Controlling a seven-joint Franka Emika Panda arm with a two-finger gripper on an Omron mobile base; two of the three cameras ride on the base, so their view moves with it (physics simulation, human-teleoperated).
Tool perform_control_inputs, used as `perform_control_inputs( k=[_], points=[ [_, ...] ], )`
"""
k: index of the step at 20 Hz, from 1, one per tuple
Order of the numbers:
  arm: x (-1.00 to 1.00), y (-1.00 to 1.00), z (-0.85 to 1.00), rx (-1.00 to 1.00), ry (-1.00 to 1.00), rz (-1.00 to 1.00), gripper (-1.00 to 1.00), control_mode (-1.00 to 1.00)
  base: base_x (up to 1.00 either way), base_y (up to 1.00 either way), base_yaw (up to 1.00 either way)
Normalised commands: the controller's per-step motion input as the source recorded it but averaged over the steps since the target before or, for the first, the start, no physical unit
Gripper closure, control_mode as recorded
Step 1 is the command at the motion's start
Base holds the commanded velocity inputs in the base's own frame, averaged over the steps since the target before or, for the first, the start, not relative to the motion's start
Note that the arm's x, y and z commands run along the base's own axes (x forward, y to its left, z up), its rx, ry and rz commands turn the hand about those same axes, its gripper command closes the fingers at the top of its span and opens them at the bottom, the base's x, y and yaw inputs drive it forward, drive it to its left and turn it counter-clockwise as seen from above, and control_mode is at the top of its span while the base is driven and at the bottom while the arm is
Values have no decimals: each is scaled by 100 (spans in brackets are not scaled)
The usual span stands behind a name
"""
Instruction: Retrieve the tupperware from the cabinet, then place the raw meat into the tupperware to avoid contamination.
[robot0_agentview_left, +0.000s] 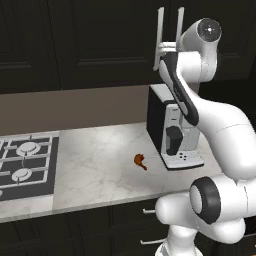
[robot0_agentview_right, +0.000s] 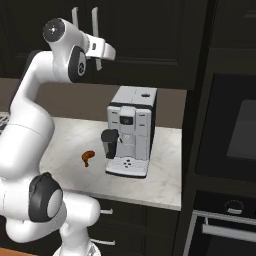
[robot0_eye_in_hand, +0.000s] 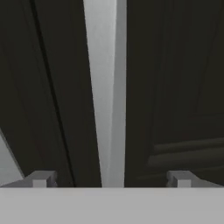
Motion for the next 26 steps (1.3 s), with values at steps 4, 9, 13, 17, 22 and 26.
perform_control_inputs(
  k=[4, 9, 13, 17, 22, 26],
  points=[
    [34, 6, -1, 0, -2, 3, -100, -100, 0, 0, 0],
    [56, -20, -8, 0, -1, 5, -100, -100, 0, 0, 0],
    [37, -5, -12, 0, 0, 5, -100, -100, 0, 0, 0],
    [27, 0, -9, 1, -2, 2, 100, -100, 0, 0, 0],
    [9, 0, -2, 1, 0, 1, 100, -100, 0, 0, 0],
    [-11, -12, -3, 1, 2, -4, 100, -100, 0, 0, 0]
  ],
)
